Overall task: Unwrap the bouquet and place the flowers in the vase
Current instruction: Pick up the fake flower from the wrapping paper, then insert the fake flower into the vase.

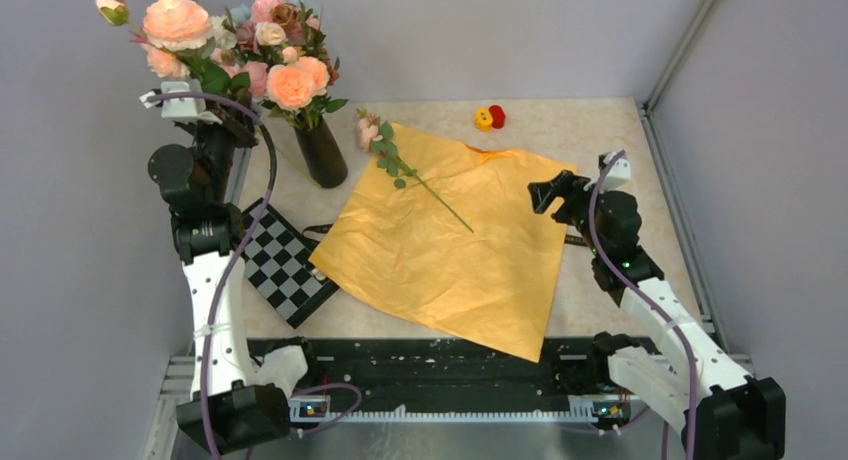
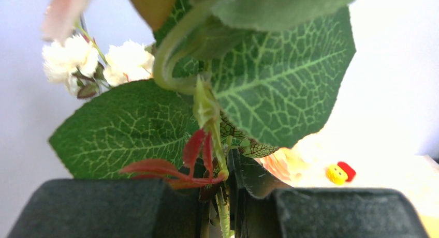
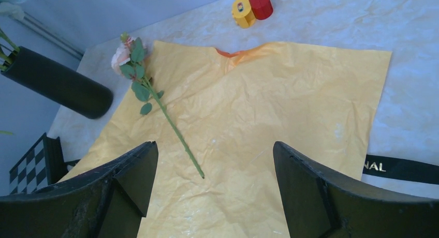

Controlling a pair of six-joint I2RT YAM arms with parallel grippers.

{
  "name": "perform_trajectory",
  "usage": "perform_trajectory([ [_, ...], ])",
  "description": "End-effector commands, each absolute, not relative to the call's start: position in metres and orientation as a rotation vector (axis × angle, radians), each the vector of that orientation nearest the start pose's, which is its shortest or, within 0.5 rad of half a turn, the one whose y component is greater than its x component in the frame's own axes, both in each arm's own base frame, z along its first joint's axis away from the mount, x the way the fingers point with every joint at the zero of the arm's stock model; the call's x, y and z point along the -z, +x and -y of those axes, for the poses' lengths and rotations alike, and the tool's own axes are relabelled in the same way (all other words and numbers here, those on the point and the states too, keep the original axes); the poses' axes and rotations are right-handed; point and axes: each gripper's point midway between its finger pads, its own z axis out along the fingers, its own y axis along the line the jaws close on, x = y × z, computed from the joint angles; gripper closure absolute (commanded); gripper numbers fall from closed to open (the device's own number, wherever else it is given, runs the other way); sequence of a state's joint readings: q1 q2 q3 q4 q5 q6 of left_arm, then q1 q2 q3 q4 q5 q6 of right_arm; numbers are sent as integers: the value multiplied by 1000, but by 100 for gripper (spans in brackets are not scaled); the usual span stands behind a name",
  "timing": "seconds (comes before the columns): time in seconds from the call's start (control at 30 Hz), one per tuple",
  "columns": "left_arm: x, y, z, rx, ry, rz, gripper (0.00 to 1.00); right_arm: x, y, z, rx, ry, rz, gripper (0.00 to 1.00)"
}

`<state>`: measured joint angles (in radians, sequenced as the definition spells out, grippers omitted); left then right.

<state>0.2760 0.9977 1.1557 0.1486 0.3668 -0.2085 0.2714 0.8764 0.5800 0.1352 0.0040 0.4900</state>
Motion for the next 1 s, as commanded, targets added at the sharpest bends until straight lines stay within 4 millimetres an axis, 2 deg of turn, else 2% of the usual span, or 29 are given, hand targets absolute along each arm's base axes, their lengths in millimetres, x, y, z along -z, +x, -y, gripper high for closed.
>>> perform_trajectory([
  [0.0,-519,342,-34,124,3,-1053,100,-228,325,-93,-470,212,-1723,17],
  [0.13,-525,351,-42,113,-21,-1017,100,-228,324,-90,-442,207,-1728,17],
  [0.33,-539,359,-40,125,13,-962,100,-233,320,-87,-419,191,-1724,17],
  [0.6,-558,370,-35,123,86,-916,100,-218,309,-87,-451,234,-1761,18],
  [0.73,-565,380,-34,116,118,-922,100,-217,307,-88,-461,236,-1765,18],
  [0.97,-565,390,-36,83,152,-947,100,-225,305,-84,-433,217,-1755,18],
])
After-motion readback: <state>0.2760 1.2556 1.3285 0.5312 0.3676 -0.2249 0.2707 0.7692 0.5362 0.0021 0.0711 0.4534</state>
